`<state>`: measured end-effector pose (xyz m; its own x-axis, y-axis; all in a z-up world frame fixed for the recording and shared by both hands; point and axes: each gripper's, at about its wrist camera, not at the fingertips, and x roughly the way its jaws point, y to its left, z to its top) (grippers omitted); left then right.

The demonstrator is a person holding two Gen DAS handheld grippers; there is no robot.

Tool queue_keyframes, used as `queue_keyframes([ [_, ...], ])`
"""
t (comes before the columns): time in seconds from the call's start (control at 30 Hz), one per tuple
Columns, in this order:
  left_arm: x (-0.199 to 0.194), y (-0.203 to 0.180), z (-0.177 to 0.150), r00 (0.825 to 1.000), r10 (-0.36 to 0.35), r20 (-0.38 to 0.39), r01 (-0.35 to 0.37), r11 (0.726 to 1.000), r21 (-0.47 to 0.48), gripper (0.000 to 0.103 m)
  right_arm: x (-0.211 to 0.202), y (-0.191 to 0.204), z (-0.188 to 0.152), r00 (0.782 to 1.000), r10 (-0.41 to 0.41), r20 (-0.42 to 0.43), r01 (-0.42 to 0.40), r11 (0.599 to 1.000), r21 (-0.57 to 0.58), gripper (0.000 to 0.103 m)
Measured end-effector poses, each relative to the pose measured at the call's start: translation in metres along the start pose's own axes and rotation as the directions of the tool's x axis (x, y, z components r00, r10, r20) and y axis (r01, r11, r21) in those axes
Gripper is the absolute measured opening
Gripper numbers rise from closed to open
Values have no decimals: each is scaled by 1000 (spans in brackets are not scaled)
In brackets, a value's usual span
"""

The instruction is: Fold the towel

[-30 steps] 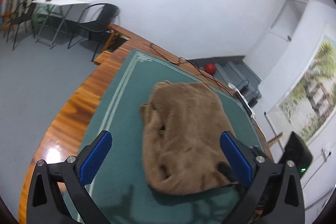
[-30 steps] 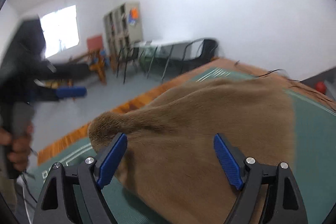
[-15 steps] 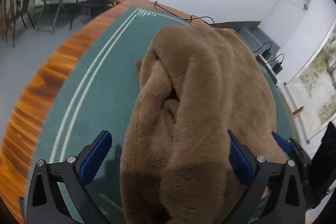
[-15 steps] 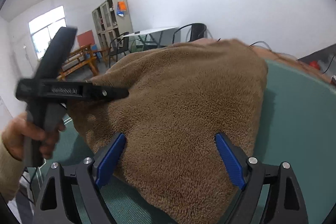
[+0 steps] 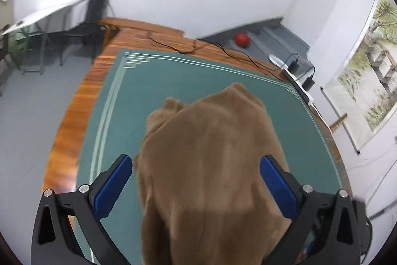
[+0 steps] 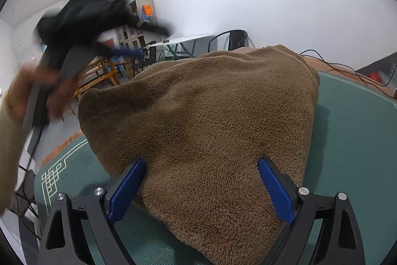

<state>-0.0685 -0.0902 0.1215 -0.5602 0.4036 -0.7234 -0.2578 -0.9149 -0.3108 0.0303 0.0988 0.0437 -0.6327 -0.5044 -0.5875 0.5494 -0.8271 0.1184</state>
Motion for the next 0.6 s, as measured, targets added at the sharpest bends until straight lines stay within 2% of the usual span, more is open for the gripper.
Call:
queue_keyframes([
  [0.07,33,-1,21,995,-22,-95,22,1000,5,103,1,1,0,1000,1,-1,-1,1000,-9,100],
  [0.1,50,0,29,991,-8,-130,9,1000,6,103,1,1,-1,1000,3,-2,-3,1000,-12,101],
  [0.2,96,13,36,968,98,-233,-93,995,31,103,3,0,-1,1000,9,-3,-9,1000,-14,102],
  [0.3,127,32,35,948,130,-291,-136,991,-1,103,3,-4,-1,1000,15,-3,-15,1000,-11,102],
  [0.43,148,40,23,943,114,-313,-120,993,0,103,3,-7,-3,1000,17,-3,-17,1000,-10,102],
  [0.6,155,53,20,949,56,-310,-76,996,-53,103,1,0,-7,1000,15,-5,-15,1000,-12,102],
])
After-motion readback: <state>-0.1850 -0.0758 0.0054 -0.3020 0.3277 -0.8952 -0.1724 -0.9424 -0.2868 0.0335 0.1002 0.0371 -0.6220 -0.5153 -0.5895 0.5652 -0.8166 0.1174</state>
